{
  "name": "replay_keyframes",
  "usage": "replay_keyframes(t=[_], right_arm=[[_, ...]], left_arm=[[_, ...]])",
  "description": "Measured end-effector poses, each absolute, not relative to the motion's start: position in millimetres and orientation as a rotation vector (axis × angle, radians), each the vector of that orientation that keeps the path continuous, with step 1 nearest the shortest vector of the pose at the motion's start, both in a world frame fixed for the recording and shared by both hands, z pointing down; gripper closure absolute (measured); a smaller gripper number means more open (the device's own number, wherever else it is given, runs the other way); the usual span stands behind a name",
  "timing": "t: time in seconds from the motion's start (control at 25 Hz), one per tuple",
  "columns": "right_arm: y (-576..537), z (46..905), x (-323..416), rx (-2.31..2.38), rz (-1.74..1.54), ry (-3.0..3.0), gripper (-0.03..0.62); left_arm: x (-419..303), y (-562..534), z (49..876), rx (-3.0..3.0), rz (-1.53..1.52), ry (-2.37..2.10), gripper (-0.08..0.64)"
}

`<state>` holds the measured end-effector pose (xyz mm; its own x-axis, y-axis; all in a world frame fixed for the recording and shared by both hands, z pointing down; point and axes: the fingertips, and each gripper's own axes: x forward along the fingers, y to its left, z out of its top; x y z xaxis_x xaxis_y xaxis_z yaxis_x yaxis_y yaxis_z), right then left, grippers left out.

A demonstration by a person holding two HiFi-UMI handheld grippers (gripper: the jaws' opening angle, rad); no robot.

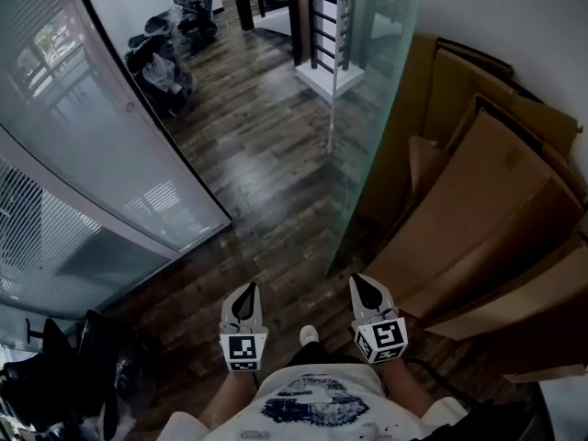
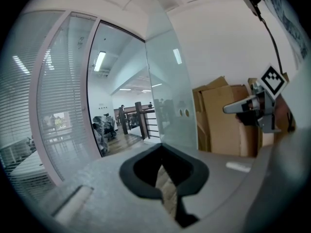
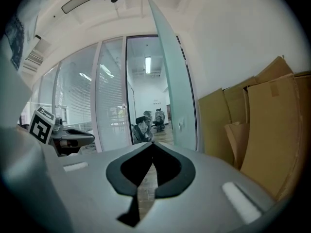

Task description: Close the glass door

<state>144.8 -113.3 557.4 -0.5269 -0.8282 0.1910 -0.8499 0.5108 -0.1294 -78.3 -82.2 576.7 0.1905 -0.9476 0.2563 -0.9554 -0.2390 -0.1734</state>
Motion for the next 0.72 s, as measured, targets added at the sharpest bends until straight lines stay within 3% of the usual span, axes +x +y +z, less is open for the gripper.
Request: replay_keyframes(t=[0.72], right_arm=[[-190, 559, 185, 1.479, 0.264, -2.594, 0.584]], left_arm=[[-71, -142, 569, 2.410, 0.458, -1.928, 0.561]])
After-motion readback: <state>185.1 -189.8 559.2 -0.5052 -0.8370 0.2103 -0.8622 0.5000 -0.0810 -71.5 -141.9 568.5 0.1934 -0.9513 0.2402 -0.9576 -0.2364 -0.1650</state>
